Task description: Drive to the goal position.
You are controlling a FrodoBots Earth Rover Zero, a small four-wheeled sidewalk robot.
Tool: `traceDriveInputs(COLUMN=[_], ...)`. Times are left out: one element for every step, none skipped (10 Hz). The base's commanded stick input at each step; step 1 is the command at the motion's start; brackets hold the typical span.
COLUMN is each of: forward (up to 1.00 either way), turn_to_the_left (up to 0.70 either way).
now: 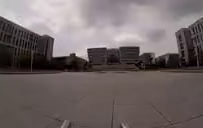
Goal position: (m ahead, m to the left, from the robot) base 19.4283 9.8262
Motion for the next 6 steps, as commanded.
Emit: traceDriveInputs(forward=[1.0,1.0,1.0,1.0,1.0,1.0], turn_to_the_left=[0.0,0.0,0.0,0.0,0.0,0.0])
